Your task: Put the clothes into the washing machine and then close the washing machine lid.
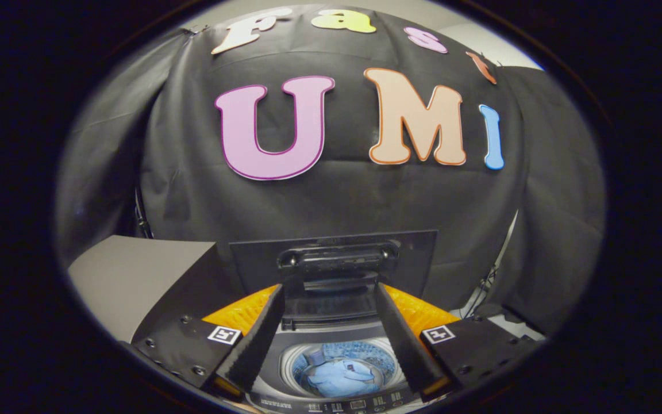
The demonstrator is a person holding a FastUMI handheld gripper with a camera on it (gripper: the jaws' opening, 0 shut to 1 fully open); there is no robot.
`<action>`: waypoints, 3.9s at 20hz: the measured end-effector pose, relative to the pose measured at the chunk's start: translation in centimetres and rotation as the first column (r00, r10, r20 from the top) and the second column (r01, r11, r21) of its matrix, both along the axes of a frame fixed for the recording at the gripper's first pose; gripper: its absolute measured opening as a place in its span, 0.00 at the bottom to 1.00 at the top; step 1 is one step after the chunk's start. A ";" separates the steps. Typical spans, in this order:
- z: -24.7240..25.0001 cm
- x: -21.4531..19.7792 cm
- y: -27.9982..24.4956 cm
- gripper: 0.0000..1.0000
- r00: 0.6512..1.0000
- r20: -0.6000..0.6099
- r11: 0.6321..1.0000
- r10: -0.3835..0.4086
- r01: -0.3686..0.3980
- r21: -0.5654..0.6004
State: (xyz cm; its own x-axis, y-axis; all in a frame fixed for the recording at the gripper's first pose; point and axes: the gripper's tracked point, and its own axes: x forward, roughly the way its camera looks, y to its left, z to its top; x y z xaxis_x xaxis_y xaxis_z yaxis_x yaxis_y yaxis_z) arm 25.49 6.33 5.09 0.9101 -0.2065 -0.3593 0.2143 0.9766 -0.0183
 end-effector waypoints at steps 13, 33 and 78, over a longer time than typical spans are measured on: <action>-1.4 14.8 -0.5 0.99 1.000 0.025 0.999 -0.001 0.000 0.049; -2.6 11.0 0.3 0.98 0.999 -0.034 0.998 0.037 -0.039 -0.044; -3.4 -18.0 -12.7 0.97 0.910 0.403 0.995 0.094 -0.069 -0.076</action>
State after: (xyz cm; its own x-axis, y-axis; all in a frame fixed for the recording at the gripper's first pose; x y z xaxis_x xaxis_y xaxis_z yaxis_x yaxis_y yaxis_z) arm 7.51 -6.37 1.72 0.9894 -0.1344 0.0548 0.1349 0.9908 -0.0049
